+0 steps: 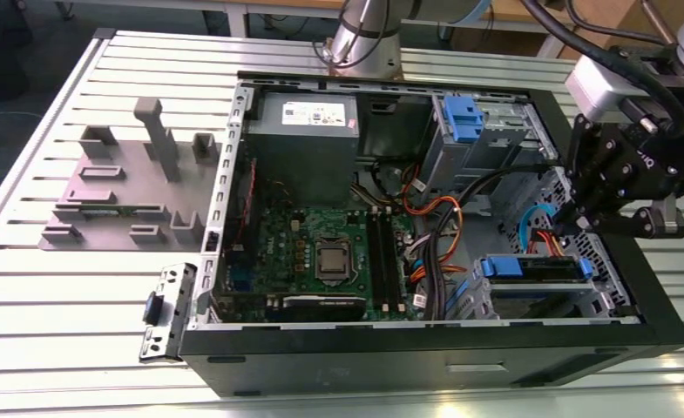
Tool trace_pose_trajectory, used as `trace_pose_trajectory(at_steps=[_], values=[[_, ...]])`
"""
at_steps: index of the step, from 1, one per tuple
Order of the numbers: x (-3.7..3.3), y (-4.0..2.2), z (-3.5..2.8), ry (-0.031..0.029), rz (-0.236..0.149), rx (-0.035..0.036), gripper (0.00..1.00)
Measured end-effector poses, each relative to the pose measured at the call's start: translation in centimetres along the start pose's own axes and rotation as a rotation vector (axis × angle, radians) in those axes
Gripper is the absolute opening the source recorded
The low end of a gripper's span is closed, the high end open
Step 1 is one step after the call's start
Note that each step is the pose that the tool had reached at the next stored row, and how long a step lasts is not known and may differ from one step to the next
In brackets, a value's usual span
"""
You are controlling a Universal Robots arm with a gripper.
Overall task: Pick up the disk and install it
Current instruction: 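Insert the second disk wire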
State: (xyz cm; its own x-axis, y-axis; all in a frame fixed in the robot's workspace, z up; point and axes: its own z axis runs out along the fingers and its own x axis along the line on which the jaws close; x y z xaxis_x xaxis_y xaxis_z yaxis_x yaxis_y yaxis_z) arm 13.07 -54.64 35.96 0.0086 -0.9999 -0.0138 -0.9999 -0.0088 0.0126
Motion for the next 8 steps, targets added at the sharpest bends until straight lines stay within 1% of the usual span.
trace_pose_trajectory(at_steps=[2, 4, 6, 8], values=[[0.59, 0.11, 0.06, -0.0003, 0.0, 0.0, 0.16], [1.23, 0.27, 0.16, -0.0028, 0.0, 0.0, 0.16], [1.74, 0.43, 0.28, -0.0085, 0.0, 0.0001, 0.16], [2.16, 0.63, 0.39, -0.0164, 0.0, 0.0001, 0.16]])
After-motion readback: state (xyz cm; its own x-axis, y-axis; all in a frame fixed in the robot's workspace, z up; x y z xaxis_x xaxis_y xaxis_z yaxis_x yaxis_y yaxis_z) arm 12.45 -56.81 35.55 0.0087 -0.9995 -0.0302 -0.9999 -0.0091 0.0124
